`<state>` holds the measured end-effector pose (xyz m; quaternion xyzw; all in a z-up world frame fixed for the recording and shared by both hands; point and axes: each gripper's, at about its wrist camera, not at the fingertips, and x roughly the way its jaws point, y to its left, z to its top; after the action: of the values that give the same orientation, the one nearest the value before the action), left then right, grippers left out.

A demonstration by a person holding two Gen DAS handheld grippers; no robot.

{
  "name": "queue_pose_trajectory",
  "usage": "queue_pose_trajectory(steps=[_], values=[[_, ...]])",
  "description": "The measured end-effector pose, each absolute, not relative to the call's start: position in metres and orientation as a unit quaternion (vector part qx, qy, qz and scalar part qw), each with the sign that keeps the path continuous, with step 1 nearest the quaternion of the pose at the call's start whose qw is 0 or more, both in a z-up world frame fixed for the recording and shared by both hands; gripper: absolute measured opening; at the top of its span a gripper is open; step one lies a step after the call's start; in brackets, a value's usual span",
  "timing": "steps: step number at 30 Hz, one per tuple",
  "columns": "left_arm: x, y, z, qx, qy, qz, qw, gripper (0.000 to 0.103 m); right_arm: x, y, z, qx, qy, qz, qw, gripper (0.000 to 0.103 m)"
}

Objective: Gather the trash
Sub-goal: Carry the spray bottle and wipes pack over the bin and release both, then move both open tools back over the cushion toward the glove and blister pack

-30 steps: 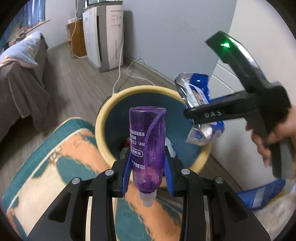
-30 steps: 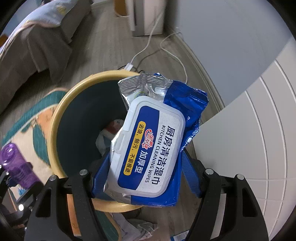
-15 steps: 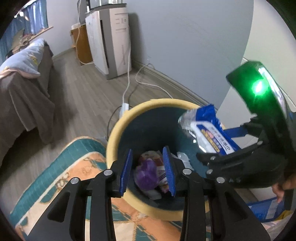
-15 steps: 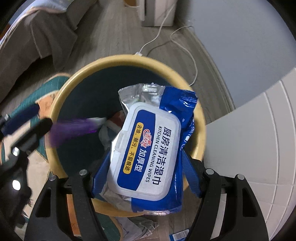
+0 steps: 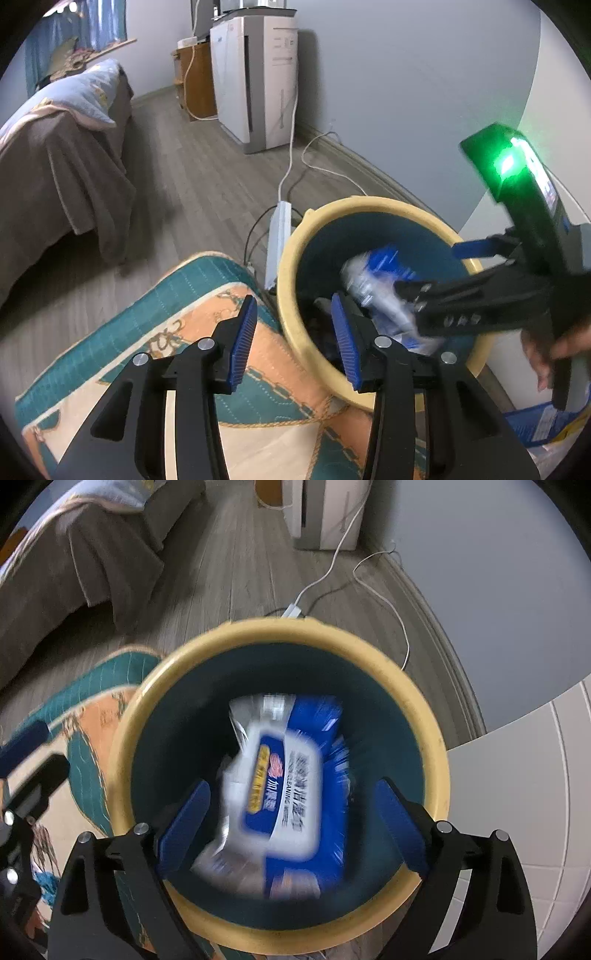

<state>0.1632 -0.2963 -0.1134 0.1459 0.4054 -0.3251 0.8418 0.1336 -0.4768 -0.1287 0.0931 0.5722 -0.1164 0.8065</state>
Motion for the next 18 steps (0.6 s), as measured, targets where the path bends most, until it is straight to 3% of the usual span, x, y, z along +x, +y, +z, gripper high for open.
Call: queue_pose_trajectory(steps=[8, 13, 18], values=[[0.153, -0.299, -0.114, 0.142, 0.408, -0.334, 0.837, 0.052, 0.124, -0.487, -0.119, 0.079, 0.565, -0.131, 0.811, 0.097], [0.134, -0.286, -0.101, 0.128, 0.406, -0.330, 0.842, 0.091, 0.106, -0.495, -0.108, 0.106, 0.558, -0.130, 0.813, 0.097], [0.113, -0.255, -0.074, 0.133, 0.392, -0.300, 0.859, 0.095, 0.086, -0.490, -0.086, 0.164, 0.547, -0.121, 0.812, 0.097]])
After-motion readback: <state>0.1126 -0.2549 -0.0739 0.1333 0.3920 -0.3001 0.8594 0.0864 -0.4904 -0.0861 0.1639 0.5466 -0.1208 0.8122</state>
